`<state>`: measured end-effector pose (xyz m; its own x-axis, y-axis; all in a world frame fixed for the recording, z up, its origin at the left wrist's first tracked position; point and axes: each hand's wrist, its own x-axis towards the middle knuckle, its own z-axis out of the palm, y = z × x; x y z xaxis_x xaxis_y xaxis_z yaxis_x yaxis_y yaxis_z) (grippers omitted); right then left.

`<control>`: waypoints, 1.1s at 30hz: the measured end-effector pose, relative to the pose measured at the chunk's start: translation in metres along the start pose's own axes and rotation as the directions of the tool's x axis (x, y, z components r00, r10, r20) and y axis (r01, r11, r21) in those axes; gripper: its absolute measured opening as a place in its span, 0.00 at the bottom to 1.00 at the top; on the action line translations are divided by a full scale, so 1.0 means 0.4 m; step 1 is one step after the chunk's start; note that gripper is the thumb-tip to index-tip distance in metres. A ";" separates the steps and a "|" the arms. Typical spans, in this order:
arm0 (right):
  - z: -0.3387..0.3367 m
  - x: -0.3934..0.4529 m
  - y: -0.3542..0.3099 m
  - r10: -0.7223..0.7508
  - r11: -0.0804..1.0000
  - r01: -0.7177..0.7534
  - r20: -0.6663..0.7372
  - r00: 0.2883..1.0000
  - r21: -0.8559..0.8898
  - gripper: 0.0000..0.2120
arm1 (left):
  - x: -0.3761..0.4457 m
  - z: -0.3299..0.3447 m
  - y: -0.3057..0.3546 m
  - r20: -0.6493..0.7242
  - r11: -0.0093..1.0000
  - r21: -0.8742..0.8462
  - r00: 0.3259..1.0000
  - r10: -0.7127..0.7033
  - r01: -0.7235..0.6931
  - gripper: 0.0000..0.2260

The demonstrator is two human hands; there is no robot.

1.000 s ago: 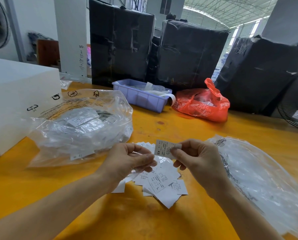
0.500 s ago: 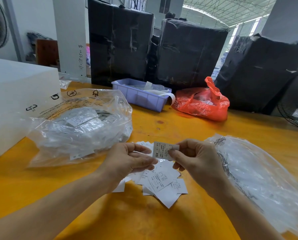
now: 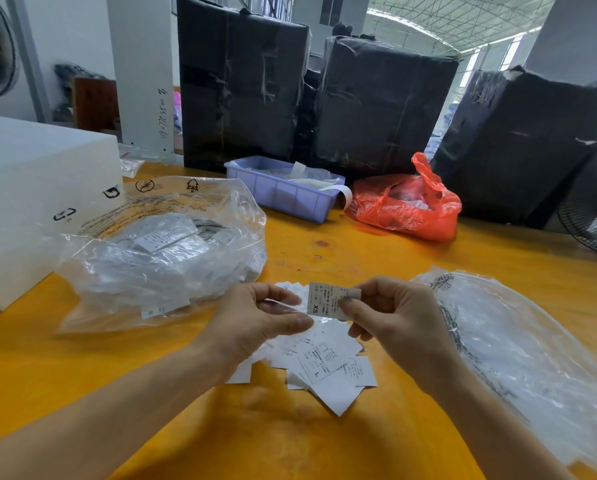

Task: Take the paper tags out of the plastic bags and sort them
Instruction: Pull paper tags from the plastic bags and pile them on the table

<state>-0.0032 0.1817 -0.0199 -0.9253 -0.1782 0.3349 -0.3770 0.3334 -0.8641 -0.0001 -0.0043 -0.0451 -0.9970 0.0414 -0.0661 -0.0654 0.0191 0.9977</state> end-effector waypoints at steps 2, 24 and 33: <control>0.002 -0.001 -0.001 -0.004 1.000 0.004 0.015 1.000 -0.007 0.02 | 0.003 -0.001 -0.003 -0.006 1.000 -0.020 1.000 0.006 -0.007 0.16; -0.001 0.000 -0.006 -0.046 0.999 0.044 -0.074 0.996 -0.019 0.04 | 0.003 -0.001 -0.003 -0.012 0.997 -0.075 0.999 0.035 -0.035 0.20; 0.014 -0.013 -0.012 -0.115 0.972 0.102 -0.047 0.992 -0.213 0.06 | 0.002 0.000 -0.001 0.001 0.998 -0.062 1.000 0.021 -0.021 0.19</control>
<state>0.0039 0.1757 -0.0196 -0.8769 -0.1719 0.4489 -0.4699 0.5031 -0.7253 -0.0007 -0.0044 -0.0456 -0.9981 0.0428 -0.0450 -0.0468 -0.0438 0.9979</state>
